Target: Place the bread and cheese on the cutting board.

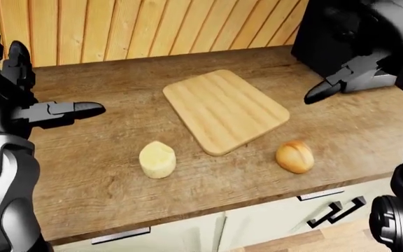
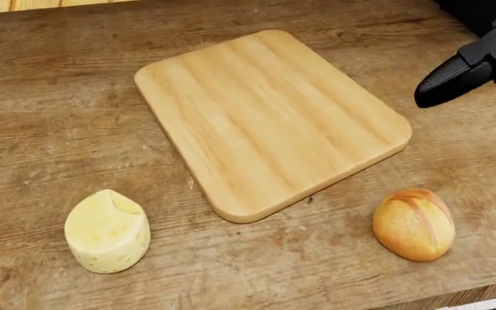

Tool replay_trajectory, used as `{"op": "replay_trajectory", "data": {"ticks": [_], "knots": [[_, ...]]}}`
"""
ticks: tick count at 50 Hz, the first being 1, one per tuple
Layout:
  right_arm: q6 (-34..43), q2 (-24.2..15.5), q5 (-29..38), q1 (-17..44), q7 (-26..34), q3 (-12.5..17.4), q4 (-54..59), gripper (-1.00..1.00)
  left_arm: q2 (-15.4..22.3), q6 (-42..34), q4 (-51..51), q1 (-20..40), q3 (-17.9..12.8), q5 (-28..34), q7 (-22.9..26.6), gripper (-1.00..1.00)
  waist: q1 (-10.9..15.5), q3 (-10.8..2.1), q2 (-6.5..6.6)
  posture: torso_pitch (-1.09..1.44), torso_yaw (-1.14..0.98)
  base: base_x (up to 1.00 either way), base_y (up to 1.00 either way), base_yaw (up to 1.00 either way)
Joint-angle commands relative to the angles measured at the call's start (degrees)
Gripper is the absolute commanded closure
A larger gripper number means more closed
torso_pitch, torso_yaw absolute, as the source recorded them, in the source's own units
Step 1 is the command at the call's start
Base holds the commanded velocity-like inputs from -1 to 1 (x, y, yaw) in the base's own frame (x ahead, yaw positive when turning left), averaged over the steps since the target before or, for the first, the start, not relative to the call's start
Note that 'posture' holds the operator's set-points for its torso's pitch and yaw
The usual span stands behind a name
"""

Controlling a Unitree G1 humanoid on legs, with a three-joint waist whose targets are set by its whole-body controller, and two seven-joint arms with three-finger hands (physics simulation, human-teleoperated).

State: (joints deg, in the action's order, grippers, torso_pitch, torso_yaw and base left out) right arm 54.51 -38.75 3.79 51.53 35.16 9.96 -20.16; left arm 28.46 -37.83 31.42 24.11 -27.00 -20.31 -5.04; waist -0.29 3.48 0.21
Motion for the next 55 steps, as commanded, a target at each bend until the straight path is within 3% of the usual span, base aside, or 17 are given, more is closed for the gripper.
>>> {"op": "replay_trajectory", "data": {"ticks": [1, 8, 15, 28, 34, 49, 53, 55], "knots": [[-0.91, -0.52, 4.40, 1.64, 4.51, 0.51, -1.40, -1.00, 1.12, 1.43, 1.27, 1.50, -0.86, 0.14, -0.12, -1.00, 0.00, -1.19, 0.07, 0.00, 0.00, 0.00, 0.00, 0.00], [-9.36, 0.57, 16.28, 2.61, 17.75, -2.20, 1.26, -1.00, 1.00, 1.52, 1.18, 1.48, -0.74, 0.26, -0.09, -1.00, -0.30, -1.27, 0.52, 0.00, 0.00, 0.00, 0.00, 0.00], [-21.88, 3.93, 25.81, 1.12, 26.40, -0.93, 3.78, -1.00, 0.90, 1.59, 1.26, 1.27, -0.80, 0.23, -0.05, -1.00, -0.49, -1.46, 0.90, 0.00, 0.00, 0.00, 0.00, 0.00], [-34.15, 5.67, 31.37, -0.91, 34.11, 0.27, 4.73, -1.00, 0.79, 1.80, 1.09, 1.09, -0.83, 0.31, -0.02, -1.00, -0.59, -1.86, 1.10, 0.00, 0.00, 0.00, 0.00, 0.00], [-35.18, 6.06, 31.46, -5.78, 43.21, 1.32, -1.45, -1.00, 0.65, 1.82, 1.21, 0.95, -0.83, 0.28, -0.06, -1.00, -0.60, -2.01, 0.91, 0.00, 0.00, 0.00, 0.00, 0.00], [-38.17, 6.42, 31.97, -9.42, 47.27, 2.24, -3.77, -1.00, 0.71, 1.66, 1.37, 0.92, -0.94, 0.08, -0.14, -1.00, -0.87, -2.03, 1.02, 0.00, 0.00, 0.00, 0.00, 0.00], [-42.97, 6.36, 31.89, -10.56, 46.31, 2.47, -3.12, -1.00, 0.61, 1.81, 1.32, 0.80, -0.82, 0.23, -0.08, -1.00, -0.91, -1.97, 1.04, 0.00, 0.00, 0.00, 0.00, 0.00], [-49.04, 5.79, 31.01, -10.50, 44.27, 2.60, -1.34, -1.00, 0.62, 1.77, 1.31, 0.85, -0.86, 0.26, -0.08, -1.00, -0.97, -1.94, 1.09, 0.00, 0.00, 0.00, 0.00, 0.00]]}}
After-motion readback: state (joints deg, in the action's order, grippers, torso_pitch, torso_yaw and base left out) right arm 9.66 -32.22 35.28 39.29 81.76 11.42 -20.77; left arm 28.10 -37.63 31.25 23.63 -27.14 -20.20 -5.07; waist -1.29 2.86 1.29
